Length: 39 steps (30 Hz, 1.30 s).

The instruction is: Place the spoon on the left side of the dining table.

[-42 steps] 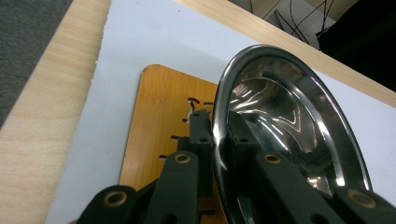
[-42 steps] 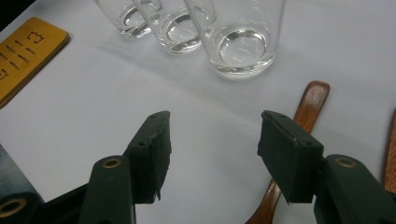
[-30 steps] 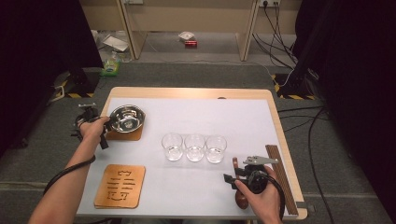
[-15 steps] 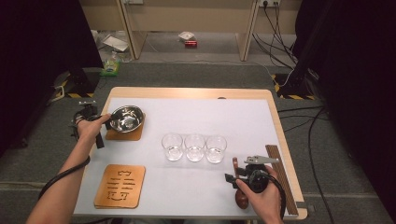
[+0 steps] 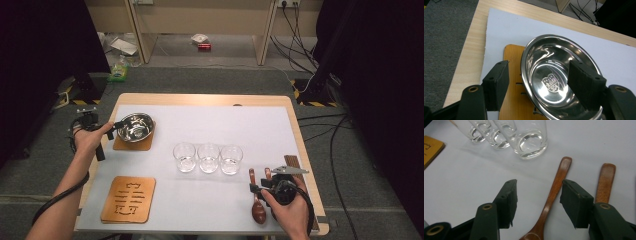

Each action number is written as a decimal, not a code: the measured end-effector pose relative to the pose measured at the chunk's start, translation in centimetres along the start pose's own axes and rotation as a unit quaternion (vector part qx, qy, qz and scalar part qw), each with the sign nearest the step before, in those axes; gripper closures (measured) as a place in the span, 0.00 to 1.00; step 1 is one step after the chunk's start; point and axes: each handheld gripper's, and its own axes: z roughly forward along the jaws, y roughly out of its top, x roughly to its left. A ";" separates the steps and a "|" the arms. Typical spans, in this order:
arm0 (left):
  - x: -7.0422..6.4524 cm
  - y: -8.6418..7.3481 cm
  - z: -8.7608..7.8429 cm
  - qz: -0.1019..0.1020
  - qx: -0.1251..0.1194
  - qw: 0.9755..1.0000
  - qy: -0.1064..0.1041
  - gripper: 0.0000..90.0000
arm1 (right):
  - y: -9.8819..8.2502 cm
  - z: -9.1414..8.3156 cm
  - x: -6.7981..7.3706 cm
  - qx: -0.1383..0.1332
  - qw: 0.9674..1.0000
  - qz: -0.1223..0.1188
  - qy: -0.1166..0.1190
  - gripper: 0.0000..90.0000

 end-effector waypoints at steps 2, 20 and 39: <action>-0.4 -0.4 -0.4 0.004 -0.001 1.000 -0.003 0.38 | 0.2 -0.3 -0.4 0.003 1.000 0.006 -0.011 0.57; -3.1 -4.1 -3.6 0.007 0.001 0.998 -0.059 0.43 | 3.0 0.5 -3.9 0.101 0.988 0.065 -0.095 0.76; -6.2 -8.2 -4.5 0.036 0.015 0.994 -0.105 0.44 | 4.6 2.9 -5.8 0.146 0.980 0.097 -0.095 0.83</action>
